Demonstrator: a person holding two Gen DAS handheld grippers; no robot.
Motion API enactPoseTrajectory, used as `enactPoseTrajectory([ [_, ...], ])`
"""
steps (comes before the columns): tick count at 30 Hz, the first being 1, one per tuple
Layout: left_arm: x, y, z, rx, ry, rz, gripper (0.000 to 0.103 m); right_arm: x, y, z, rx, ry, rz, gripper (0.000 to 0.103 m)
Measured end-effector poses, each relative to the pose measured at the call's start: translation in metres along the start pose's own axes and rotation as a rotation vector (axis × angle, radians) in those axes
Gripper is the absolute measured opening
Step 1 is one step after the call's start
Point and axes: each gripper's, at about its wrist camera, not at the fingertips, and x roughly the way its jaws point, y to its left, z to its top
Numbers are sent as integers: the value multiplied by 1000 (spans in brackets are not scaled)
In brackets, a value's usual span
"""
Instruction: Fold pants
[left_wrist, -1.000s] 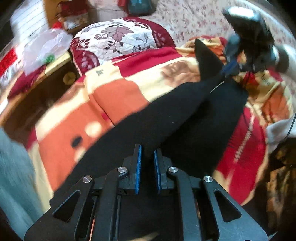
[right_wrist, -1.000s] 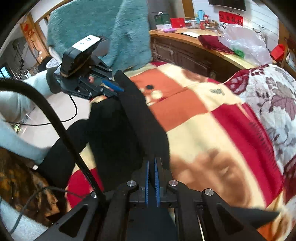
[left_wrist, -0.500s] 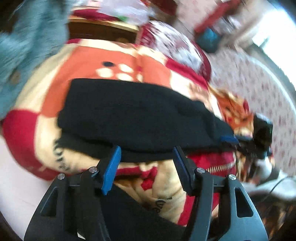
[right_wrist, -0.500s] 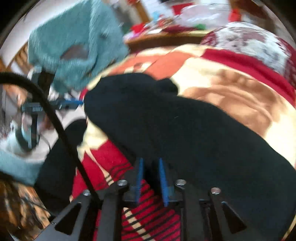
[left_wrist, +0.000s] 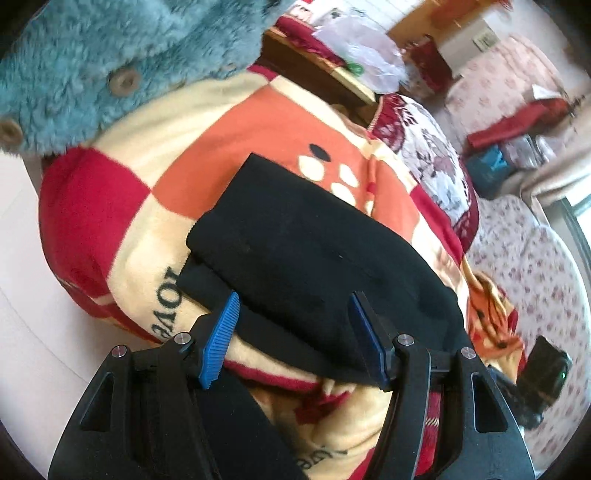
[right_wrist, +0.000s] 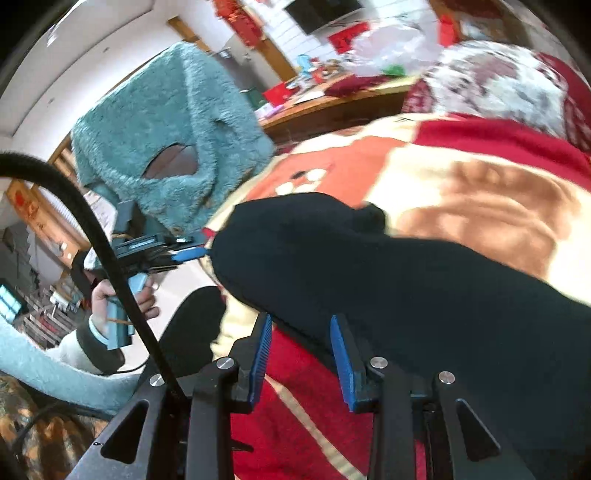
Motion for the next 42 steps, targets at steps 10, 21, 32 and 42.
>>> enactPoseTrajectory([
  [10,5,-8,4,-65,-61,26,61,96,85,12,-442,125,-90,32],
  [21,-7,-13,7,-81,-104,1,61,113,82,16,-574,103,-268,31],
  [32,13,-14,14,-113,-78,29,61,122,94,5,-697,130,-311,32],
  [42,0,-19,12,-102,-127,57,12,118,78,19,-607,137,-198,14],
])
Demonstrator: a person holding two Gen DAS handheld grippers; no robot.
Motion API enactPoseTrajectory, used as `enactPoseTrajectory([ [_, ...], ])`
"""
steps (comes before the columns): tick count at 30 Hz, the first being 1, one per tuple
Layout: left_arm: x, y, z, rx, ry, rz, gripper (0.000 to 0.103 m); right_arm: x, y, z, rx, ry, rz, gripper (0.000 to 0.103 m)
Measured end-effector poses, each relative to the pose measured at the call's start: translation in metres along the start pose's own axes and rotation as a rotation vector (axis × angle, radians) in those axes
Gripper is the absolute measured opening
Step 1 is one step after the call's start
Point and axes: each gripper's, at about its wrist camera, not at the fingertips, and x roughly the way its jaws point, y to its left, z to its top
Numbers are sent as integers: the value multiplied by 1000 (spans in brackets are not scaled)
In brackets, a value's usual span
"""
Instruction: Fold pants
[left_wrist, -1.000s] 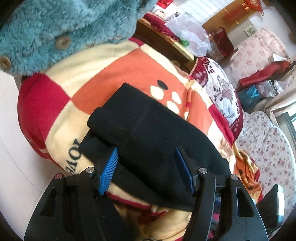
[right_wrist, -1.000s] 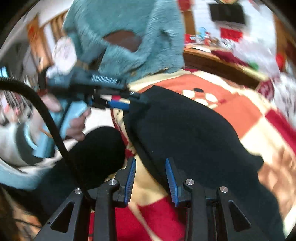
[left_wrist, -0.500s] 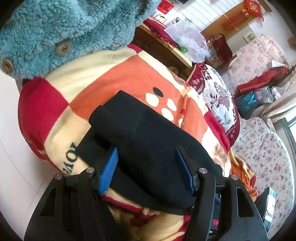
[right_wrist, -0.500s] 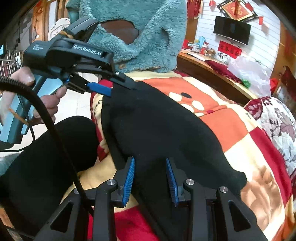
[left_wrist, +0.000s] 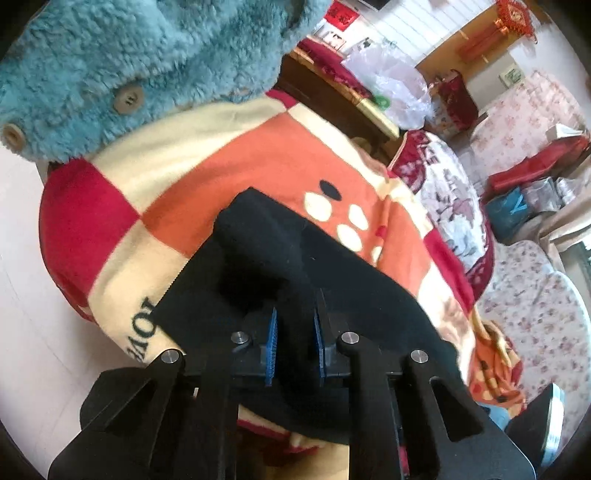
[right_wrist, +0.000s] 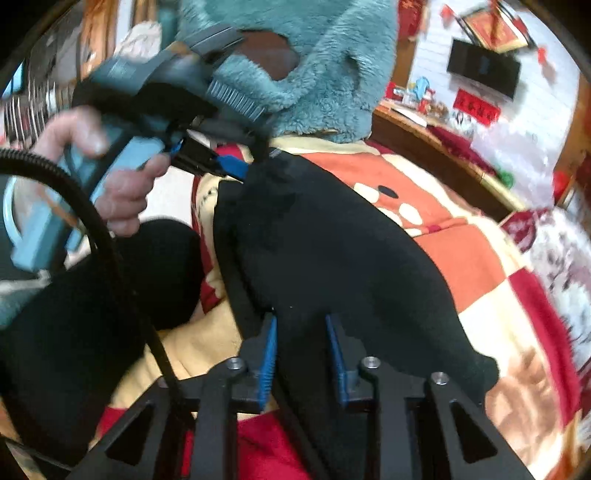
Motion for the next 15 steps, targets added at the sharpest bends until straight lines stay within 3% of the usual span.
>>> enactPoseTrajectory([
  [2,-14,-3,-2,22,-22,-14,11,-10,-4,2,46,-30,39,7],
  [6,-36,-6,-12,68,-43,-12,11,-26,-3,2,82,-52,95,6],
  [9,-19,3,-21,92,0,58,11,-27,2,-4,110,-53,110,6],
  [11,-2,16,-25,45,40,74,11,-11,3,-10,121,-20,82,7],
  [13,2,23,-26,13,49,71,19,2,2,-16,158,22,101,9],
  [15,-4,22,-24,23,29,89,30,-7,0,-16,197,-2,131,18],
])
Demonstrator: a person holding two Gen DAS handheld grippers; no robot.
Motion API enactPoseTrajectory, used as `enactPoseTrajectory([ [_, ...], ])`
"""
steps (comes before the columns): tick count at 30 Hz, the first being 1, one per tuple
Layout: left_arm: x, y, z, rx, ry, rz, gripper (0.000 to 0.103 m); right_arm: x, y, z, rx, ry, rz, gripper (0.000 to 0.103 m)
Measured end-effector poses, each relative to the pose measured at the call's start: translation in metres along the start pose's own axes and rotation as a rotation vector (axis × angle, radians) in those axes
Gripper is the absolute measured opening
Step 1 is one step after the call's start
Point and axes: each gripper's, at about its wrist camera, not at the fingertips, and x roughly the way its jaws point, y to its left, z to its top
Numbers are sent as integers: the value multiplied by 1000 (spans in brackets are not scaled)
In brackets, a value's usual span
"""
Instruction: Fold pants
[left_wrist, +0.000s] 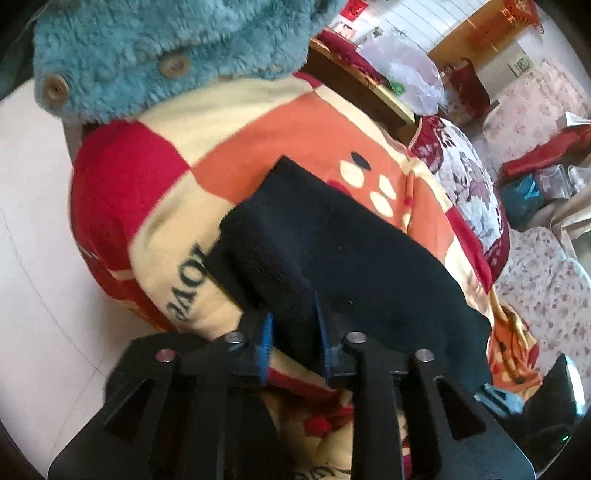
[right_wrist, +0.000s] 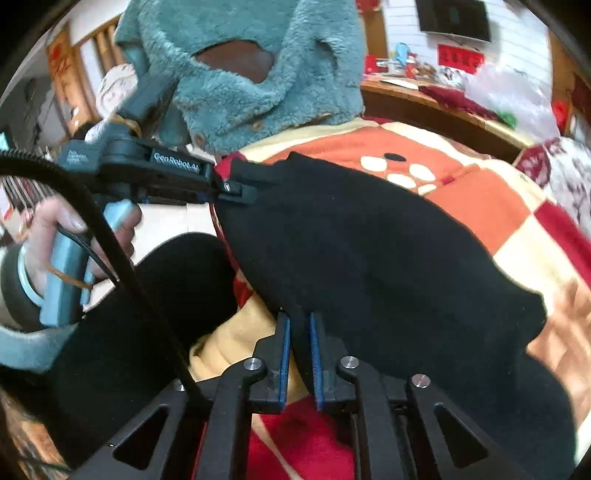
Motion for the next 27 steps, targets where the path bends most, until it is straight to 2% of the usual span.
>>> enactPoseTrajectory([
  [1,-6,-3,2,26,-21,40,41,-5,-1,1,12,-2,13,31],
  [2,-11,-4,3,37,-34,67,44,-13,-3,1,23,-10,10,40],
  [4,-25,-4,4,50,-80,99,45,-31,-12,-3,62,-47,11,40],
  [7,-46,-10,4,73,-146,124,45,-67,-38,-19,202,-145,-1,40],
  [11,-53,-31,3,139,-166,106,45,-99,-86,-36,422,-231,-12,40],
  [14,-45,-60,1,217,-130,34,47,-115,-112,-42,543,-238,-13,42],
  [16,-33,-85,-1,284,-80,-32,48,-127,-121,-47,584,-280,-24,49],
  [19,-11,-119,-8,361,10,-103,57,-125,-133,-42,611,-292,28,49],
  [20,-6,-127,-10,381,35,-125,57,-119,-137,-35,606,-279,39,49],
  [23,12,-154,-23,454,78,-140,57,-96,-150,-20,629,-237,88,49],
  [27,30,-167,-38,505,119,-117,57,-55,-178,-11,744,-158,215,49],
])
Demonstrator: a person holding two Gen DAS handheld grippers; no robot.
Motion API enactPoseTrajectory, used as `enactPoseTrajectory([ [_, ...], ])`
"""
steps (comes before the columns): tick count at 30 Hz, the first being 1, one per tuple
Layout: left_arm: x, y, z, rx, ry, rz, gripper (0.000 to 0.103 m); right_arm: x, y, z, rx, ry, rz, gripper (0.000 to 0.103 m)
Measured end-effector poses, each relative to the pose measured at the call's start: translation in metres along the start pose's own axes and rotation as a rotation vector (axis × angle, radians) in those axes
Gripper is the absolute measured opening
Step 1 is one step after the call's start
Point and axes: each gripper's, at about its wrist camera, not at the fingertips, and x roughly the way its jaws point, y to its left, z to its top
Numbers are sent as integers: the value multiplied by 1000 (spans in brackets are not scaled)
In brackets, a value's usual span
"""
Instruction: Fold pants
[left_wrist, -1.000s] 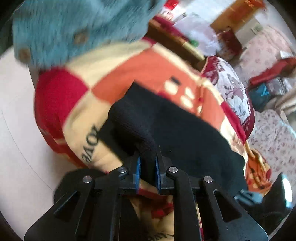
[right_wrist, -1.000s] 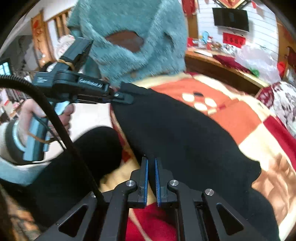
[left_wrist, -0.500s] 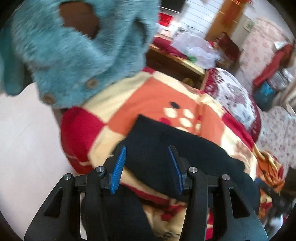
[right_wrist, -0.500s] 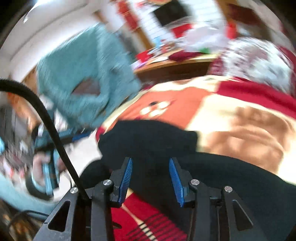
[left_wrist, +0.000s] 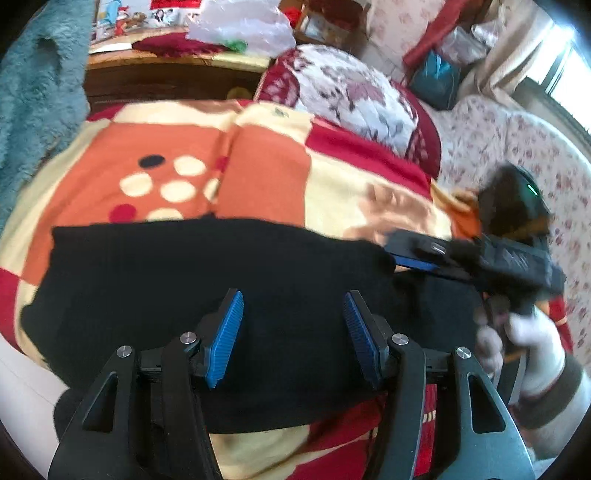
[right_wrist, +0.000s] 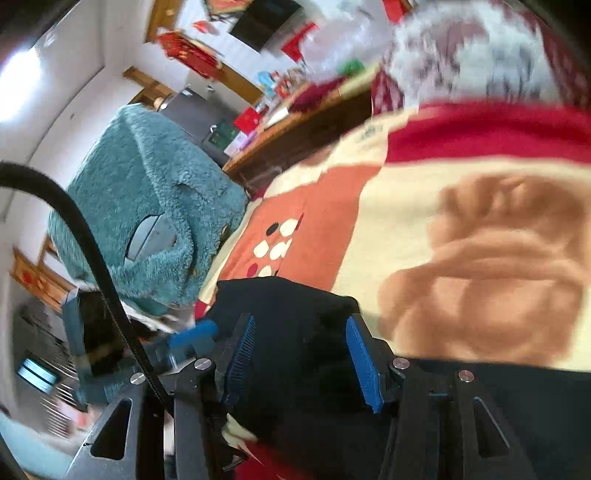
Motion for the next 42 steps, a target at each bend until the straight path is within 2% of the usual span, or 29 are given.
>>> enactPoseTrajectory([
  [2,6,-1,-4,2,17,2,57,22,-12,4,68,69,13,49],
  [3,8,-1,-5,8,15,11,57,28,-16,6,77,84,25,46],
  [4,8,-2,-6,13,12,16,57,32,-16,6,71,86,37,32],
  [5,9,-3,-7,17,10,19,57,35,-14,7,47,80,38,24],
  [7,9,-4,-7,25,8,25,57,31,-6,10,0,43,50,17],
  [9,11,-4,-9,21,5,23,57,23,3,11,-59,-22,48,14],
  [11,14,-3,-10,11,1,31,57,25,8,9,-121,-50,-31,13],
  [13,14,-6,-10,17,-5,42,57,45,9,3,-198,-9,-187,13],
  [15,15,-9,-10,34,-6,55,57,55,6,-4,-220,-2,-229,13],
  [18,16,-9,-11,49,-6,58,57,48,5,-5,-197,-19,-224,14],
  [22,13,-9,-11,50,-13,55,57,26,12,-6,-196,-31,-267,33],
  [26,7,-13,-12,45,-47,59,57,-2,24,-21,-242,-67,-273,36],
  [27,9,-14,-12,46,-42,64,57,-1,24,-27,-254,-52,-284,37],
  [28,14,-15,-13,52,-22,81,57,4,23,-32,-268,-25,-315,38],
  [29,17,-17,-13,61,-12,97,57,12,17,-40,-289,13,-395,38],
  [30,17,-20,-15,80,-18,112,57,14,16,-44,-304,18,-416,38],
  [31,17,-23,-15,100,-20,125,57,10,17,-47,-321,-6,-415,38],
  [34,15,-26,-16,113,-15,124,57,-4,23,-51,-350,-26,-481,38],
  [38,7,-29,-15,89,-36,88,57,-38,27,-61,-341,-42,-483,42],
  [42,0,-39,-14,110,-60,64,57,-92,16,-86,-294,-93,-558,46],
])
